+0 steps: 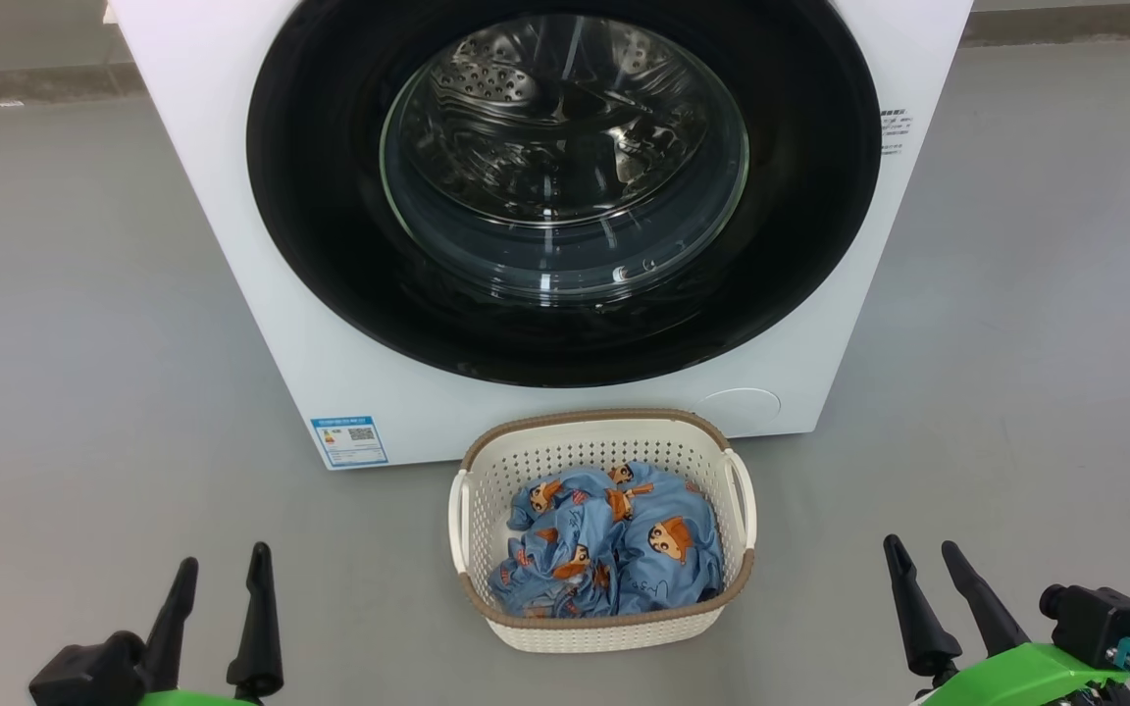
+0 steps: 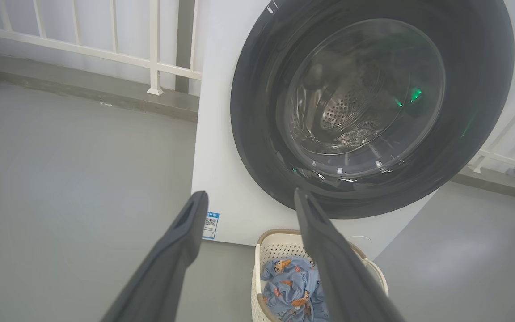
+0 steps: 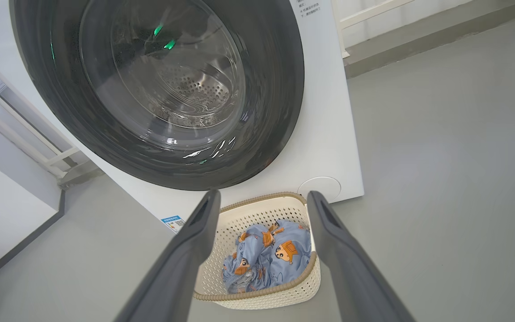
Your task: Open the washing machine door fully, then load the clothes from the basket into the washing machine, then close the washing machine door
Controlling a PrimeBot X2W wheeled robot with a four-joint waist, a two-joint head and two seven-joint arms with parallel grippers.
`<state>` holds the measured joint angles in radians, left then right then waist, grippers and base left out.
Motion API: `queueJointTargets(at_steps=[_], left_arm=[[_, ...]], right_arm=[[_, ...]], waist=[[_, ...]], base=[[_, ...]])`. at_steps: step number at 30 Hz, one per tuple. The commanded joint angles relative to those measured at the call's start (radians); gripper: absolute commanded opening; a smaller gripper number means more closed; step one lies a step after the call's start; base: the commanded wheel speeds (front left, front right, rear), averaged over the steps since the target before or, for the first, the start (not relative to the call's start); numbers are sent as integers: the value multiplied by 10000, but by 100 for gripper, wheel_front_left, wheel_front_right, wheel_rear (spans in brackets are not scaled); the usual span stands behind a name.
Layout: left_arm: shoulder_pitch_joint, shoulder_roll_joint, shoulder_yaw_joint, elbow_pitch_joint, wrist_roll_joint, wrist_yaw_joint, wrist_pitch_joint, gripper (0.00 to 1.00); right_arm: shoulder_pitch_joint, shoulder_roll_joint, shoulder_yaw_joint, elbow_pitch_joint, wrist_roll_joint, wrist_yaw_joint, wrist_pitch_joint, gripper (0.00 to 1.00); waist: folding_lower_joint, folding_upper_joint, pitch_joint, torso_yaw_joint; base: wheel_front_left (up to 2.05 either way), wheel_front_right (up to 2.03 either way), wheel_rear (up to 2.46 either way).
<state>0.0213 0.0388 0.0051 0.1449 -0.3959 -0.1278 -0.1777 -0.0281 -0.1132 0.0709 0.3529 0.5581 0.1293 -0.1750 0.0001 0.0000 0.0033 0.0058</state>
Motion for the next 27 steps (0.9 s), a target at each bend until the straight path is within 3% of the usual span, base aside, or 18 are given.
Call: queueJointTargets(at_steps=[1,27], left_arm=[[-99,163,218,-345,416,-21,-168,100],[-29,202,272,-404,2971,-29,-841,100]], right_arm=[[-290,-160,249,-220,-359,11,-172,100],[-199,-158,340,-157,-3041,14,-868,100]], waist=[[0,0,-1,2],[-1,0,50,-168]], base=[[0,0,0],[0,0,0]])
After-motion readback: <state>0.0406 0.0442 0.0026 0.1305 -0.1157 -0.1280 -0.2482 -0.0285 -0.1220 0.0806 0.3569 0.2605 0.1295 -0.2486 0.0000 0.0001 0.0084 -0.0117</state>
